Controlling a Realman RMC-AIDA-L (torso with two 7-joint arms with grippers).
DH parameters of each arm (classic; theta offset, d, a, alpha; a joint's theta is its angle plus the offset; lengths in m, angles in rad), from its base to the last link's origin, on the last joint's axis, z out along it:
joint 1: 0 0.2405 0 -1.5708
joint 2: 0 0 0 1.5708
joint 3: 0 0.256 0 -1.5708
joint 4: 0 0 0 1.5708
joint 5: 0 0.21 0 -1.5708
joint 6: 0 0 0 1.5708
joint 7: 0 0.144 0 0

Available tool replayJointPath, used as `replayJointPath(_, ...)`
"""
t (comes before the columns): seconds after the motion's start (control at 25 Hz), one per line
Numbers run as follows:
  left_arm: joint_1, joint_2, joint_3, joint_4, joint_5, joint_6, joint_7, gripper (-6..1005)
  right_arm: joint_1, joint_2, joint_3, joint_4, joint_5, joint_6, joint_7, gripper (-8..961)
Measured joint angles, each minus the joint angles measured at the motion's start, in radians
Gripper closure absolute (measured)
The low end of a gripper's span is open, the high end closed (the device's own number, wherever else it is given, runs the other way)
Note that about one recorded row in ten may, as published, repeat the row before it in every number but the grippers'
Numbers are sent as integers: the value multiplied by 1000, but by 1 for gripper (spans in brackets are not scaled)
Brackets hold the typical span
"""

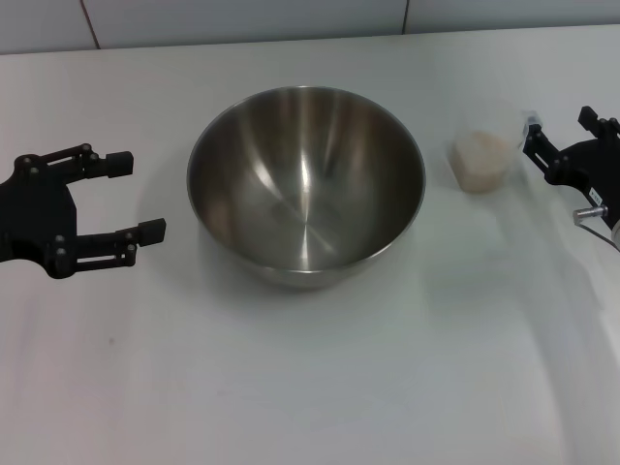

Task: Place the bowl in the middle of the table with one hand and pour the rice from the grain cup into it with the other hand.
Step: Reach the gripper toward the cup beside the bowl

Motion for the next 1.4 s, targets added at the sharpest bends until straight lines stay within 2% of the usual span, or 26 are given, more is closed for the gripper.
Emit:
replayJointPath(1.2, -6, -3, -8, -2, 0, -9, 12, 172, 10, 3, -19, 6, -18, 0, -66, 375)
replayJointPath(1.4, -6, -5, -6, -3, 0, -14, 12, 172, 9, 3, -21, 5, -20, 1, -67, 626)
